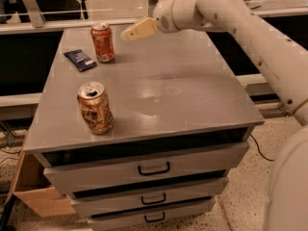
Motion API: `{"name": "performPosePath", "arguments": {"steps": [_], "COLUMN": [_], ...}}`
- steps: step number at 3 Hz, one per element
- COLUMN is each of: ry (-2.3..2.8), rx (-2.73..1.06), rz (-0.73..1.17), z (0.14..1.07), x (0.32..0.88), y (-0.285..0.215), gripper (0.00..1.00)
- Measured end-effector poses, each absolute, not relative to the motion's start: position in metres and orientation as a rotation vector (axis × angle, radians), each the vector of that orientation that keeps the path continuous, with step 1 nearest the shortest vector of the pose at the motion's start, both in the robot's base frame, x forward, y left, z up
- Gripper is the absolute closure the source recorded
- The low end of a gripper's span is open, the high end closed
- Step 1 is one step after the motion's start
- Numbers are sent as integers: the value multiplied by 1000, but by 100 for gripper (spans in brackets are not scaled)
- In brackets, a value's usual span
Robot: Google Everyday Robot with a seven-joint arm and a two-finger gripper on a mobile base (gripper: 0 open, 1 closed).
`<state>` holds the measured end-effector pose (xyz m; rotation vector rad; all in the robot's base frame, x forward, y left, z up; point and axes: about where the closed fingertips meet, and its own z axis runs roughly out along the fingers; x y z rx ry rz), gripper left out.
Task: Move coke can near rxbar blueberry
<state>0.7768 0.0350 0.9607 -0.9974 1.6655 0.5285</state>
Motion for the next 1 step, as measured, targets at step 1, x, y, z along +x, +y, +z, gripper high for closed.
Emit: {"name": "performPosePath", "arguments": {"steps": [1], "ry": [1670], "rx": [-978], "rz": [503], "z": [964], "x": [776], "y": [13], "gripper": [0]}}
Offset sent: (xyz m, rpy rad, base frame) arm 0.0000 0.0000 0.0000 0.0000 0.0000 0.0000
